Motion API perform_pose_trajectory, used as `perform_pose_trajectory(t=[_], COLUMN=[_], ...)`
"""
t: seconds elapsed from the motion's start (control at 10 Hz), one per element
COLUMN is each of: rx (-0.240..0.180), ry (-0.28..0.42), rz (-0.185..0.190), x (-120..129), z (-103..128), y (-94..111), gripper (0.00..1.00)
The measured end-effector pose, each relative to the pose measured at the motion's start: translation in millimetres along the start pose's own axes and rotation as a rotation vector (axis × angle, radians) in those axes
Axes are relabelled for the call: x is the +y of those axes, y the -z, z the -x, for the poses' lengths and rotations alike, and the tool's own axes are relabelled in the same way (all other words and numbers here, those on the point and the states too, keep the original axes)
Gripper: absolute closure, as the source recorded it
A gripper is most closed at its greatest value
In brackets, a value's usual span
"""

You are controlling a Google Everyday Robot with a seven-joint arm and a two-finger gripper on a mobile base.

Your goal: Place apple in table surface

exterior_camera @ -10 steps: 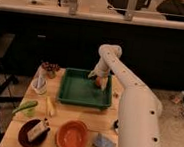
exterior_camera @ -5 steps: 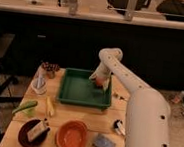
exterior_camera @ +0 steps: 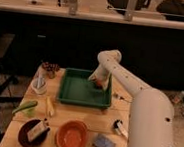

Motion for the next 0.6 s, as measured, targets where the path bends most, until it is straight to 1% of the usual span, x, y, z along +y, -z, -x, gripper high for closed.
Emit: perform_pose_trajectory(t=[0.6], rx=[0.027], ry=[0.016], rz=[-0.013], x=[-6.8], z=[-19.0], y=[1.4], gripper=[0.20])
